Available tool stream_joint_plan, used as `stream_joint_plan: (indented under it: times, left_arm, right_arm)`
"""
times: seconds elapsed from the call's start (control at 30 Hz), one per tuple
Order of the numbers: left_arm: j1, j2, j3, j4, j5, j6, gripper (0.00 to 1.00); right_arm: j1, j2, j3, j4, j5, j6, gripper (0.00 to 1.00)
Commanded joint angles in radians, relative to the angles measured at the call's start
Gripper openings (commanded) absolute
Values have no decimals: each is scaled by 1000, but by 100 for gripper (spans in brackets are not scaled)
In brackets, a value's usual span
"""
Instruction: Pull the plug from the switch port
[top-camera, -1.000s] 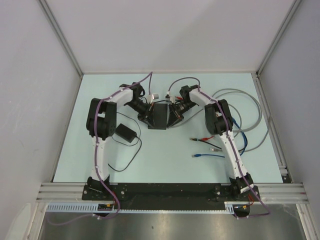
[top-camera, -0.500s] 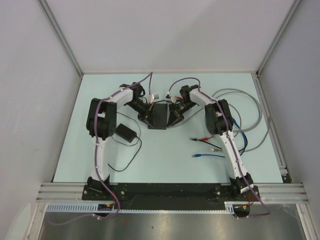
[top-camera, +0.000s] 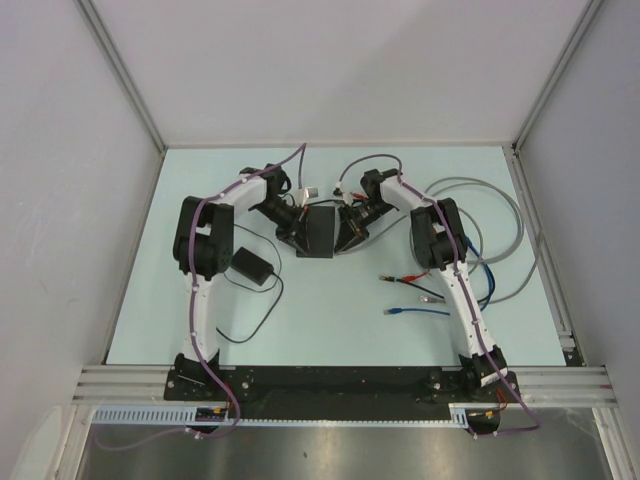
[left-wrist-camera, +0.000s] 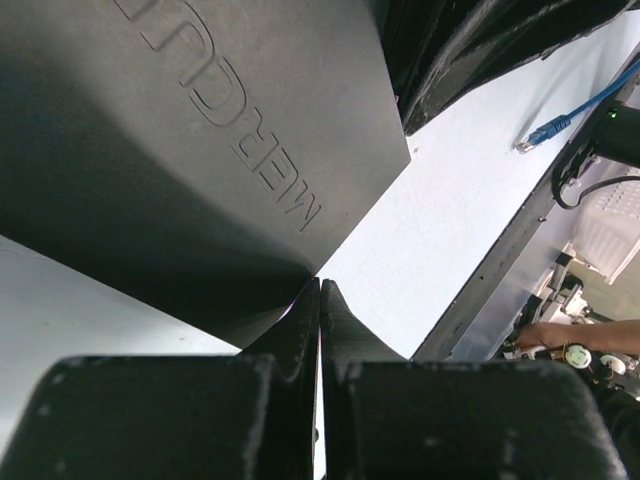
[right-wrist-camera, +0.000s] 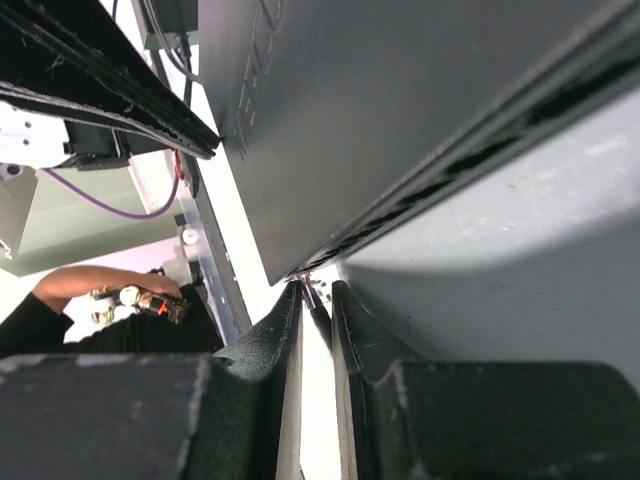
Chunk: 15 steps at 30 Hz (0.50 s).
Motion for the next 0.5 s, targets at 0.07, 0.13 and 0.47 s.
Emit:
stream_joint_plan:
  times: [0.07,0.13,0.47]
  left_arm:
    - [-4,26,27,41,-62,36,0]
    - [-4,26,30,41,-62,36,0]
    - [-6,27,27,41,-60,39,0]
  right_arm:
    - [-35,38,-11,126,239,-29,0]
    - [-22,24,-67,78,239,-66,0]
    - [-31,84,50,-67,306,-135,0]
